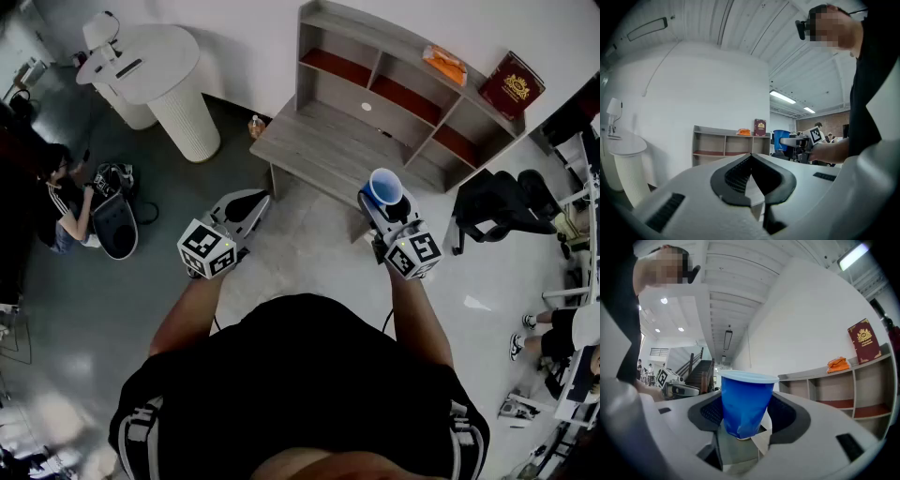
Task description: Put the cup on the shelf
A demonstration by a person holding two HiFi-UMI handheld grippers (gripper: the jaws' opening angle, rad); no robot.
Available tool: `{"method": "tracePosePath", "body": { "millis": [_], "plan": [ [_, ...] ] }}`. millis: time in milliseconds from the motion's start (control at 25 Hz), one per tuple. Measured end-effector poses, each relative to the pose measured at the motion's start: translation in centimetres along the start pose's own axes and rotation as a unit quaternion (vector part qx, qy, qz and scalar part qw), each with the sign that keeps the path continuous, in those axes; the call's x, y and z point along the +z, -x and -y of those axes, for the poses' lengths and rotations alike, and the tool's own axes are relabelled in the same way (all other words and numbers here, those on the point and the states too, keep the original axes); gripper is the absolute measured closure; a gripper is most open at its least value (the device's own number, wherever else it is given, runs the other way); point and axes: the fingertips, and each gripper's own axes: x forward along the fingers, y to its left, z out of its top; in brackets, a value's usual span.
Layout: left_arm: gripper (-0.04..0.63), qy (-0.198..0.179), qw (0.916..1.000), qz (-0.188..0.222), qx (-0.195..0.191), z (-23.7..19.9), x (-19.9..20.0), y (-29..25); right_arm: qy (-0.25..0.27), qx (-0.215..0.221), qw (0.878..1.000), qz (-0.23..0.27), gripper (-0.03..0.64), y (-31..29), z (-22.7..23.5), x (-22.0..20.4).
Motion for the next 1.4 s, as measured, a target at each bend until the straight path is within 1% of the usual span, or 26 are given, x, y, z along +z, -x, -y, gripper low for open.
{"method": "tracePosePath", "body": {
  "millis": [160, 320, 640, 760, 1040, 1200, 1400],
  "plan": [
    [0.578, -0.004, 1.0000, 0.001, -0.006, 1.6, 0.4, -2.7, -0.003, -0.001, 1.000, -0.005, 0.350, 1.0, 2.1, 0.2],
    [0.578, -0.007, 0.9998, -0.007, -0.015, 3.3, 0.2, -4.8, -0.008, 0.006, 1.000, -0.010, 0.350, 2.1, 3.4, 0.0],
    [0.578, -0.002, 0.9998, -0.017, -0.013, 5.0, -0.5, -7.7, 0.004, 0.052, 0.999, -0.009, 0.344, 3.0, 4.1, -0.1],
    [0.578, 0.001, 0.9998, -0.017, -0.011, 5.3, -0.6, -8.6, 0.008, 0.052, 0.999, -0.010, 0.342, 3.3, 4.9, -0.2],
    [0.578, -0.002, 0.9998, -0.017, -0.013, 7.0, -0.8, -10.5, -0.007, 0.047, 0.999, -0.015, 0.342, 4.5, 7.4, -1.3],
    [0.578, 0.002, 0.9996, -0.027, -0.013, 7.4, -1.5, -11.4, -0.016, 0.045, 0.999, -0.012, 0.342, 5.1, 8.2, -1.4],
    [0.578, -0.005, 0.9992, -0.036, -0.019, 8.3, -1.5, -12.7, -0.019, 0.044, 0.999, -0.016, 0.342, 5.7, 9.3, -1.7]
  ]
}}
